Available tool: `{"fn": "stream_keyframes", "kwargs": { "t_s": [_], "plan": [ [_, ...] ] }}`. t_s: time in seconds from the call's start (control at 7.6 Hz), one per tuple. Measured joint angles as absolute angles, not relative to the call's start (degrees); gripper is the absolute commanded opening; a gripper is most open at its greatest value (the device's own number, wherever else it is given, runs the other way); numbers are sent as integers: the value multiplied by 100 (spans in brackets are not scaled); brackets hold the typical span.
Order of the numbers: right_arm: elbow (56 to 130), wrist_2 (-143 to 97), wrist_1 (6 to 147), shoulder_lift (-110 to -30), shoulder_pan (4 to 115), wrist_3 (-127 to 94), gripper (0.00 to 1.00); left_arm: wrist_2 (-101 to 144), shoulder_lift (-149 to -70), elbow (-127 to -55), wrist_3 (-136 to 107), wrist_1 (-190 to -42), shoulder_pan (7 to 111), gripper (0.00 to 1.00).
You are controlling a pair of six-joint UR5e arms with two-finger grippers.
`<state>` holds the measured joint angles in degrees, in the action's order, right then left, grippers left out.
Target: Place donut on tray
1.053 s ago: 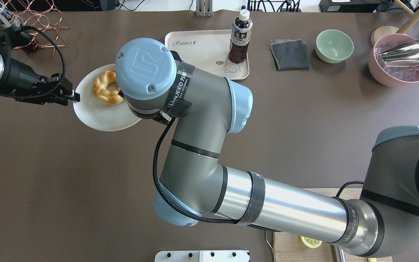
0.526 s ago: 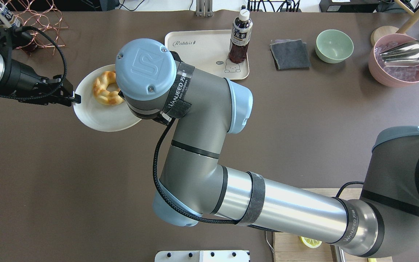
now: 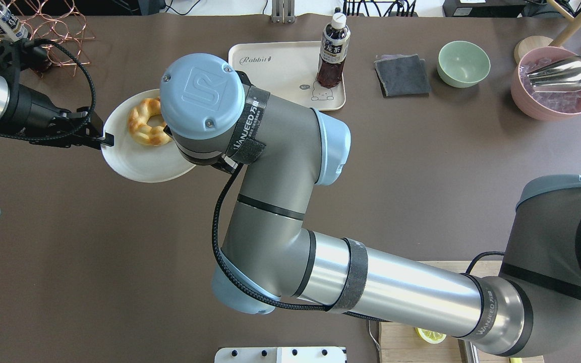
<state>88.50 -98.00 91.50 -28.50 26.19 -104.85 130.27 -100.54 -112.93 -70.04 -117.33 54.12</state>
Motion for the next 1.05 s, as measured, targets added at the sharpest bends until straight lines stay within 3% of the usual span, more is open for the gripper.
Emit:
{"fn": "stream_keyframes", "kwargs": {
  "t_s": [0.13,0.53,0.66,0.79,1.05],
  "plan": [
    [8856,-9800,9150,-2849,2619,-10485,0,13026,-10055,-11293,-7005,-11733,5409,2],
    [8868,-9800,9143,-2866,2619,-10485,0,13026,-10054,-11290,-7005,-11733,5406,0],
    [8874,-9800,9133,-2869,2623,-10485,37,13026,-10052,-11288,-7005,-11729,5405,0],
    [8890,-9800,9124,-2866,2631,-10485,99,13025,-10048,-11286,-7005,-11726,5405,0],
    [9032,-9805,9118,-2903,2676,-10468,100,13031,-10052,-11282,-7033,-11724,5405,0]
  ]
}}
